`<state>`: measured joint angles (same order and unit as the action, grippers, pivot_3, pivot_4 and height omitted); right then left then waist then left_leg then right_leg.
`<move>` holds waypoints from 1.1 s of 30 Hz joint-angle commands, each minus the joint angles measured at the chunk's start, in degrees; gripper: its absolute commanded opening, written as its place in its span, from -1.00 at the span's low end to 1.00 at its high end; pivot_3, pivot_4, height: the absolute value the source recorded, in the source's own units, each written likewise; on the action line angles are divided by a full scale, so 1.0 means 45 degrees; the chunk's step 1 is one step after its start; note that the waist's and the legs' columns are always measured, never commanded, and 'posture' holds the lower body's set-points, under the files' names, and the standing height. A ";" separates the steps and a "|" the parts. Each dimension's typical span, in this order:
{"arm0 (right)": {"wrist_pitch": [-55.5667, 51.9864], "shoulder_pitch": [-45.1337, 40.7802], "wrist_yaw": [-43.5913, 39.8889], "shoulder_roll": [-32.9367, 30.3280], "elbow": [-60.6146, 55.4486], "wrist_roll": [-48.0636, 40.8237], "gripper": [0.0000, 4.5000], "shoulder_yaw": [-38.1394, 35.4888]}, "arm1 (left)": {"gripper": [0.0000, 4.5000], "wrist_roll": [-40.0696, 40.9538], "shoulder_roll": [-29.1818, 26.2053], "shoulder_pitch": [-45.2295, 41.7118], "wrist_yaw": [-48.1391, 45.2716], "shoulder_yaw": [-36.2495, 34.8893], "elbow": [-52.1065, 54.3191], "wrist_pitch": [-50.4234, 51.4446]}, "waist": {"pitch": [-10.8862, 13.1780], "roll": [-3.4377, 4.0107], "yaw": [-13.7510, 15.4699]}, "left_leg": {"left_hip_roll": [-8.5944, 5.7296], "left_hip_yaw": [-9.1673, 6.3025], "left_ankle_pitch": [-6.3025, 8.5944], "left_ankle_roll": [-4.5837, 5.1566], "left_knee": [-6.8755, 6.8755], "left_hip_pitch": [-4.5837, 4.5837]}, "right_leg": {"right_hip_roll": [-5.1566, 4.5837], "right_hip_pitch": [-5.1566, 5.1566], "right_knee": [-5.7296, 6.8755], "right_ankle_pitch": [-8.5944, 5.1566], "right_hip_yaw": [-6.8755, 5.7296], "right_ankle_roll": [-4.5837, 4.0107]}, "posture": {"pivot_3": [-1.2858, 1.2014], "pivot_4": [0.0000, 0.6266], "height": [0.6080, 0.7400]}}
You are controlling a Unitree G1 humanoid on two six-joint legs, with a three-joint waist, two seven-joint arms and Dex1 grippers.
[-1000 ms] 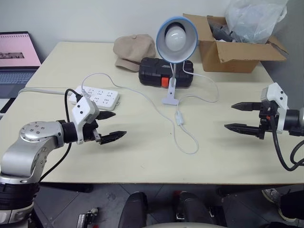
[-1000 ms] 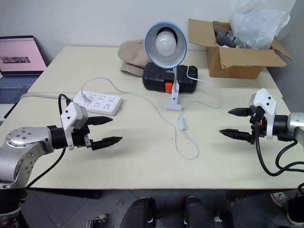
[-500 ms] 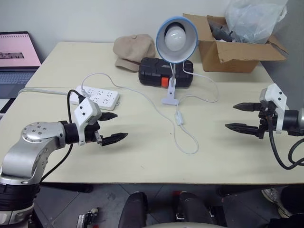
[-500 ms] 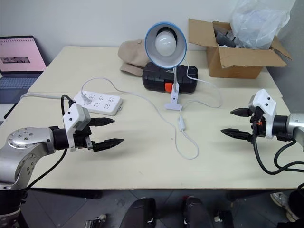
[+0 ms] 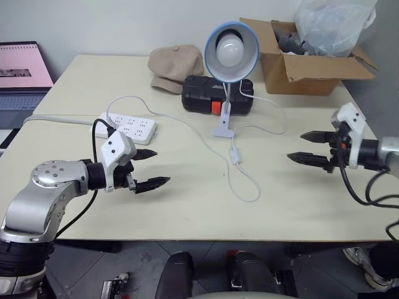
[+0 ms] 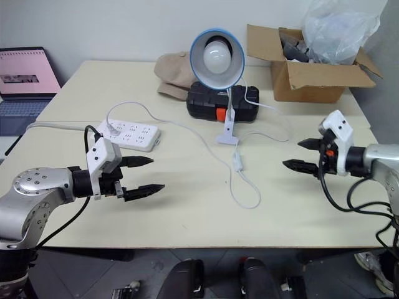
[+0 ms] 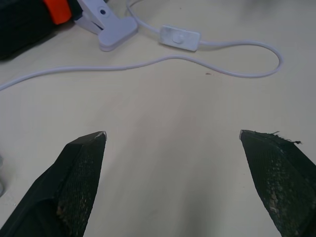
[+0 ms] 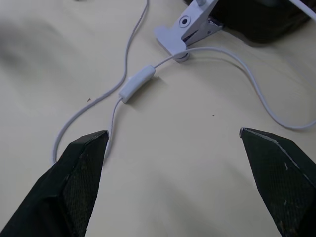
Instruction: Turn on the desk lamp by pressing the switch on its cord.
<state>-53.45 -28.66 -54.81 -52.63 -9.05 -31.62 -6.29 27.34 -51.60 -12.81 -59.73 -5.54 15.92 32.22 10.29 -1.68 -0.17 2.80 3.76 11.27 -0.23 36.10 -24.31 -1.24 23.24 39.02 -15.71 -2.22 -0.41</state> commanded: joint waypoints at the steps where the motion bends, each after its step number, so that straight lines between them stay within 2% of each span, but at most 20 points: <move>1: -0.2399 -0.1524 0.0913 0.0766 -0.0231 -0.0861 0.98 0.0397 | 1.00 -0.0356 -0.0003 -0.0426 -0.0099 0.0328 0.0260 -0.0554 | 0.0000 0.0000 0.0008 | 0.0000 0.0000 0.0000 0.0000 0.0000 0.0000 | 0.0000 0.0000 0.0000 0.0000 -0.0001 0.0000 | 0.03 -0.52 1.00; 4: -0.4109 -0.2862 0.1891 0.1920 0.0398 -0.0848 0.98 0.1116 | 1.00 -0.0494 0.0240 -0.0576 -0.0176 0.0644 0.0147 -0.0917 | 0.0000 0.0000 -0.0011 | 0.0000 -0.0001 0.0000 0.0000 -0.0002 -0.0002 | 0.0002 0.0003 0.0002 0.0001 0.0001 -0.0002 | 0.03 -0.52 1.00; 7: -0.5367 -0.4158 0.2956 0.3479 0.1889 -0.0679 0.98 0.1259 | 1.00 0.0139 0.0578 -0.0710 -0.0380 0.0605 0.0126 -0.0525 | 0.0000 -0.0001 -0.0007 | 0.0000 0.0001 0.0000 0.0001 0.0000 -0.0006 | 0.0002 0.0003 0.0001 0.0001 0.0001 -0.0003 | 0.03 -0.52 1.00; 12: -0.5015 -0.5634 0.3758 0.4989 0.4881 0.0263 0.98 0.1800 | 1.00 0.0036 0.0695 -0.0612 -0.0482 0.0770 0.0134 -0.0599 | -0.0002 -0.0002 0.0001 | -0.0004 0.0002 -0.0001 0.0002 0.0003 -0.0022 | 0.0002 0.0015 0.0001 0.0005 -0.0001 -0.0007 | 0.03 -0.52 1.00; 24: -0.3232 -0.7650 0.3398 0.6821 1.0333 0.1983 0.98 0.2711 | 1.00 -0.1615 0.0777 0.0300 -0.0277 0.1341 0.0042 -0.2249 | -0.0002 -0.0001 -0.0019 | 0.0002 0.0011 0.0000 0.0005 0.0001 -0.0033 | 0.0010 0.0034 0.0009 0.0029 -0.0001 -0.0048 | 0.03 -0.52 1.00; 33: -0.2288 -0.8563 0.2785 0.7434 1.2561 0.2841 0.98 0.2788 | 1.00 -0.1892 0.0940 0.0668 -0.0003 0.1341 0.0221 -0.2476 | -0.0001 -0.0001 -0.0042 | 0.0003 0.0011 0.0000 0.0005 -0.0002 -0.0036 | 0.0009 0.0037 0.0005 0.0031 -0.0001 -0.0053 | 0.03 -0.52 1.00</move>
<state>-64.93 -65.08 -40.90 -19.05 46.97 -19.32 6.20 18.93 -47.44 -10.04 -60.22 0.85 15.22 21.99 10.28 -1.68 -0.35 2.81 3.81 11.27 -0.21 36.09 -24.47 -1.20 23.40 39.05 -15.57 -2.22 -0.64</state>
